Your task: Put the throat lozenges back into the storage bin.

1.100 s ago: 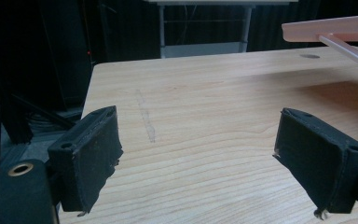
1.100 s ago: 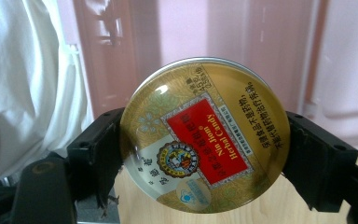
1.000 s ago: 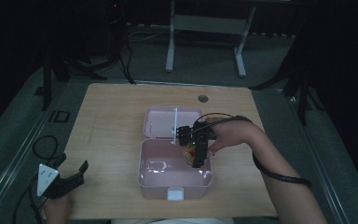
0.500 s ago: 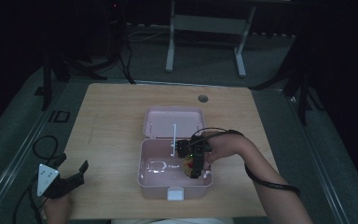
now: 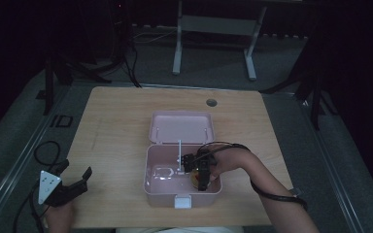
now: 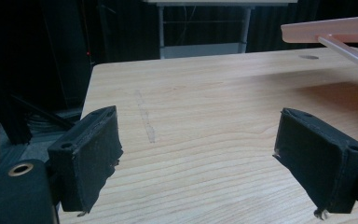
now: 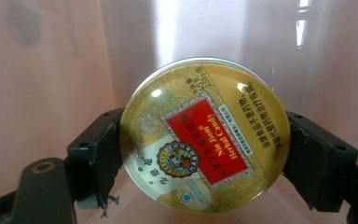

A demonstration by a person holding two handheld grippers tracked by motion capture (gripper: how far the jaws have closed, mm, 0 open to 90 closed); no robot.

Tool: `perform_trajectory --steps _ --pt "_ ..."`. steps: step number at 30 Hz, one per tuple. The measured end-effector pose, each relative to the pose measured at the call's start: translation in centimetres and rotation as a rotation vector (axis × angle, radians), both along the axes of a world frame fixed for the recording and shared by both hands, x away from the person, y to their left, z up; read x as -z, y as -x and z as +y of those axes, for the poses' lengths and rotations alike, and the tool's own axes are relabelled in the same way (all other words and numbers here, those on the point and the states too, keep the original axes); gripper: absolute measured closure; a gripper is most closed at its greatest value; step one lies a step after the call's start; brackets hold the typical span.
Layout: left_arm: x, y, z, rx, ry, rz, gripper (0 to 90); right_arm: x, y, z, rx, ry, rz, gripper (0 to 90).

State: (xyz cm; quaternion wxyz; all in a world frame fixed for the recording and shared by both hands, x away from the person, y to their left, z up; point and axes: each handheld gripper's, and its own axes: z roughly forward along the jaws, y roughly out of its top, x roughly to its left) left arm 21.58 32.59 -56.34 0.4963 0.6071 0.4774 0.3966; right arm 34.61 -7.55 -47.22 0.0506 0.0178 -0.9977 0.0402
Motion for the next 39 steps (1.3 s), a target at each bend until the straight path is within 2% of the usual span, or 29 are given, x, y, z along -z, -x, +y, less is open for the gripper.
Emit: perform_trajectory --steps 8,10,14,23,30,36,39 --pt "0.0 0.0 0.0 0.002 0.000 0.000 14.6 2.4 0.1 0.3 0.004 0.044 0.018 20.0" --pt "0.0 0.0 0.0 0.003 0.000 0.001 14.6 2.3 0.1 0.3 -0.009 0.036 0.018 20.0" --pt "0.0 0.0 0.0 0.002 0.000 -0.001 14.6 2.4 -0.1 0.3 0.006 0.061 0.029 19.8" --pt "0.0 0.0 0.0 0.003 0.001 0.000 14.6 2.4 -0.2 0.4 0.026 0.067 0.051 14.9" --pt "0.0 0.0 0.0 0.002 -0.002 0.001 14.6 0.5 -0.2 0.1 0.040 0.019 0.023 14.5" --pt "0.0 0.0 0.0 0.001 -0.002 0.001 14.6 -2.3 -0.3 -0.6 0.049 -0.062 0.003 11.4" --pt "0.0 0.0 0.0 0.001 -0.002 0.002 14.6 -4.0 -0.3 -1.1 0.058 -0.123 -0.016 11.4"
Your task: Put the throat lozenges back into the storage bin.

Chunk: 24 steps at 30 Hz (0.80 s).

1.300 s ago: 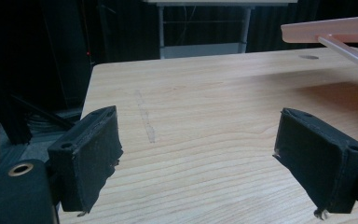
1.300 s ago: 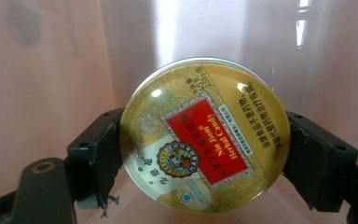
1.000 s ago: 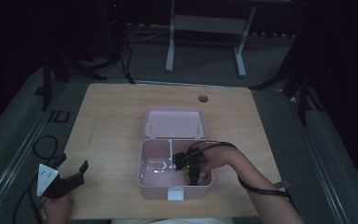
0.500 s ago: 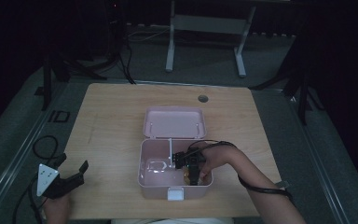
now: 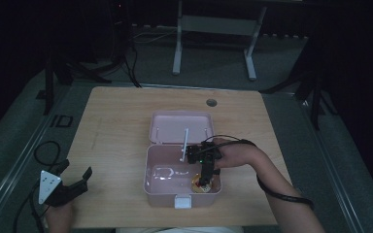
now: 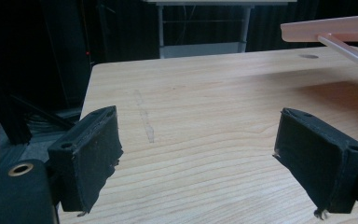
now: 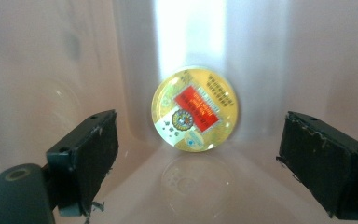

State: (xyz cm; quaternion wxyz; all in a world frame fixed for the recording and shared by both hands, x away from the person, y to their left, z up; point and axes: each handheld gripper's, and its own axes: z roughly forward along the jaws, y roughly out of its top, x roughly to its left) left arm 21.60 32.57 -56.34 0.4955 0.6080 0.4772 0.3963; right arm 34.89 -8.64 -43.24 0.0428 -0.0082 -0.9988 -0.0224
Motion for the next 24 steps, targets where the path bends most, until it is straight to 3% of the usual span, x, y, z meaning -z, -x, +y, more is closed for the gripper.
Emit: perform_trajectory --steps 5,11,17,18,24 --pt "0.0 0.0 0.0 0.000 0.001 -0.002 14.6 -2.6 -0.3 -1.6 0.051 -0.094 -0.017 11.5" --pt "0.0 0.0 0.0 -0.001 0.001 -0.002 14.6 -4.4 -0.4 -4.4 0.090 -0.166 -0.057 11.5" --pt "0.0 0.0 0.0 -0.001 -0.002 0.000 14.6 -4.9 -0.5 -6.9 0.136 -0.205 -0.085 11.5" --pt "0.0 0.0 0.0 -0.001 -0.002 0.001 14.6 -4.8 -0.6 -8.0 0.154 -0.221 -0.097 11.5" --pt "0.0 0.0 -0.1 -0.002 -0.003 0.001 14.6 -3.8 -0.7 -10.3 0.193 -0.259 -0.128 11.5"
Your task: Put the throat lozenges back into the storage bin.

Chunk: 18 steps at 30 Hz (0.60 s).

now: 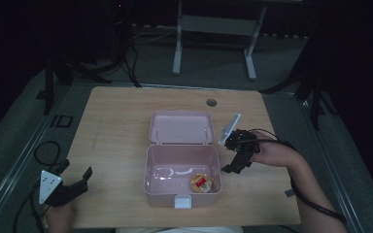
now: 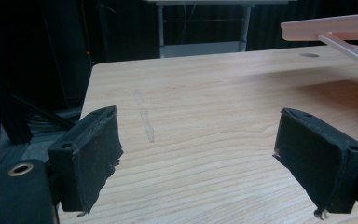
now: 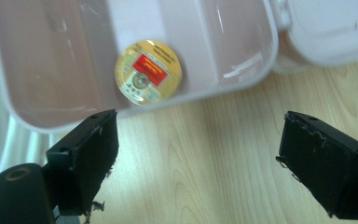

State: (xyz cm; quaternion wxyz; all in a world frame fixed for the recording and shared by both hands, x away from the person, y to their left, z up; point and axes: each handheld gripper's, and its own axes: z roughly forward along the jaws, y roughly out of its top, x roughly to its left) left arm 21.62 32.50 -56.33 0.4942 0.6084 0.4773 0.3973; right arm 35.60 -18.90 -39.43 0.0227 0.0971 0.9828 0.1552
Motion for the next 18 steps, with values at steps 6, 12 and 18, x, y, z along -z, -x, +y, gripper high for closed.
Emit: perform_trajectory --steps 6,12,18 --pt "0.0 0.0 0.0 0.002 -0.001 -0.001 14.6 3.2 -0.4 -2.8 0.079 -0.092 -0.041 11.5" --pt "0.0 0.0 0.0 0.001 -0.001 -0.001 14.6 6.4 -0.7 -5.3 0.167 -0.151 -0.083 11.5" --pt "0.0 0.0 0.0 0.002 -0.005 0.000 14.7 9.2 -1.1 -7.7 0.281 -0.222 -0.122 11.5"
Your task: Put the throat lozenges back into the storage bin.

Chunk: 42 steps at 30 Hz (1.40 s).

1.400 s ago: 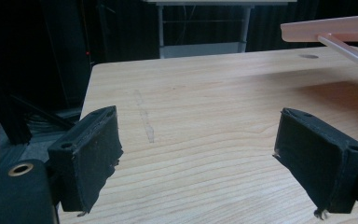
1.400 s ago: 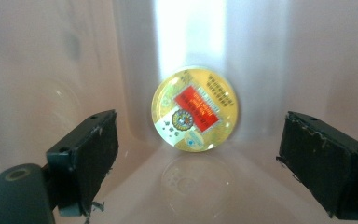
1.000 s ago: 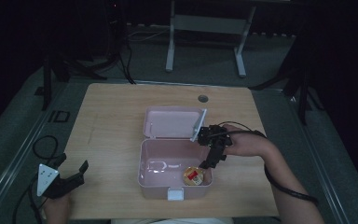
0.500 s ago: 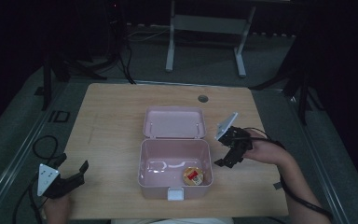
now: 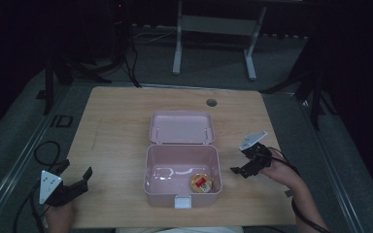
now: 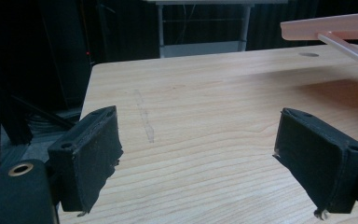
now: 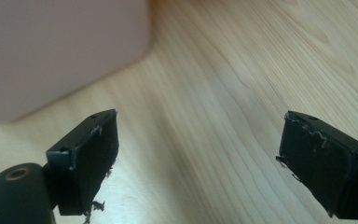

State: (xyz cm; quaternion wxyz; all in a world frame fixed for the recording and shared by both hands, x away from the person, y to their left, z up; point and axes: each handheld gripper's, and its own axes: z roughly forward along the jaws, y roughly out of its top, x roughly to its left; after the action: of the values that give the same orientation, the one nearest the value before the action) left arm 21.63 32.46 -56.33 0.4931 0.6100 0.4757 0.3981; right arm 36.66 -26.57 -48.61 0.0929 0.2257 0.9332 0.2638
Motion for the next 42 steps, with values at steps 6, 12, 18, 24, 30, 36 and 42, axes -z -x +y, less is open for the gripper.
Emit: perform_trajectory --steps 6,12,18,24,30,36,42 --pt "0.0 0.0 0.0 -0.001 0.003 0.000 14.6 2.3 -0.3 -2.2 0.111 -0.047 -0.041 11.5" --pt "0.0 0.0 0.1 0.000 0.005 -0.001 14.6 3.9 -0.3 -3.8 0.224 -0.110 -0.099 11.1" --pt "0.0 0.1 0.1 -0.001 0.005 -0.006 14.6 4.9 0.1 -5.3 0.317 -0.143 -0.158 11.1" --pt "0.0 0.1 0.0 0.000 -0.002 -0.006 14.6 5.6 0.8 -6.5 0.404 -0.164 -0.200 11.1" --pt "0.0 0.1 0.1 -0.001 0.002 -0.006 14.6 5.6 1.5 -7.6 0.571 -0.213 -0.269 11.2" --pt "0.0 0.1 0.1 -0.004 0.003 -0.009 14.6 6.1 1.5 -8.3 0.696 -0.213 -0.318 11.2" --pt "0.0 0.1 0.1 -0.006 0.007 -0.012 14.6 6.6 1.5 -8.4 0.737 -0.186 -0.383 11.2"
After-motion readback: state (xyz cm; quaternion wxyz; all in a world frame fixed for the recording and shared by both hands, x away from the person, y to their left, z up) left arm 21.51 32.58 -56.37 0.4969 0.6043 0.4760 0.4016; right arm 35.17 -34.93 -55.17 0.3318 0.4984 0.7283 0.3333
